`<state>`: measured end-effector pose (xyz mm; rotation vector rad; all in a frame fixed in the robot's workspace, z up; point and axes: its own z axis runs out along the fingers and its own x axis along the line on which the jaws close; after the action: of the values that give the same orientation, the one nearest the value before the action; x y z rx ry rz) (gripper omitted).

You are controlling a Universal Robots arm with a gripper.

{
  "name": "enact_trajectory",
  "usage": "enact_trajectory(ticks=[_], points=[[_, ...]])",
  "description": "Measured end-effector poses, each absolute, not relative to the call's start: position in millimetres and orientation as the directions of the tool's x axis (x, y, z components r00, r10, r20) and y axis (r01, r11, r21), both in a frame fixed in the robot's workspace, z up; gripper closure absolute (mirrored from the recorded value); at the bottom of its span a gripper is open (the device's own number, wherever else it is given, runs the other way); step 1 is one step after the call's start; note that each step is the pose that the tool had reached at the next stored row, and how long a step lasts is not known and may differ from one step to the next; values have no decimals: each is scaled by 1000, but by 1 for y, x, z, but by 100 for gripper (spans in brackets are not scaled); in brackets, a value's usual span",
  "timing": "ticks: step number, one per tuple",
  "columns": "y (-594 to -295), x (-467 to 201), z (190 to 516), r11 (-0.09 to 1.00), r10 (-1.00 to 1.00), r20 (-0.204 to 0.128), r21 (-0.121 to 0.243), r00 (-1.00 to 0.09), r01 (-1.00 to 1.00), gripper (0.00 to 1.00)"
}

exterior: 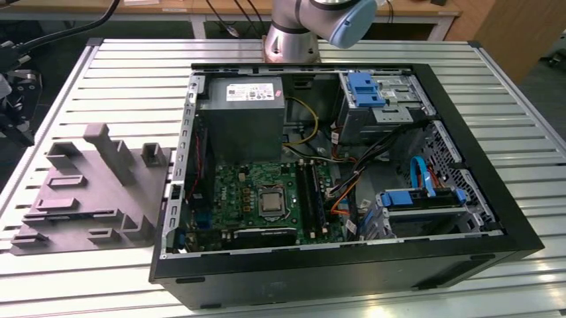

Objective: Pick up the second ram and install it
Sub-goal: 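Pick up the second ram and move it above second insertion slot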

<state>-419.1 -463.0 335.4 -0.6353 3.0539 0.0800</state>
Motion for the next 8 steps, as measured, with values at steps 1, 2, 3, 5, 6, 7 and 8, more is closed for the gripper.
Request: enact_trajectory(ticks=[1,2,3,5,6,7,8], points=[[-463,-419,335,908,-414,-31,46,-910,-415,90],[-463,-419,335,901,-431,-31,46,-902,-432,90],[-463,-419,335,893,-447,-31,46,-894,-448,90],[-463,-419,335,876,-480,-31,46,-877,-481,90],[-463,-419,335,867,-495,-31,46,-868,-496,90],[-463,-419,334,858,-511,-31,46,-859,-512,90],[-463,-419,334,849,-526,-31,46,-850,-527,90]])
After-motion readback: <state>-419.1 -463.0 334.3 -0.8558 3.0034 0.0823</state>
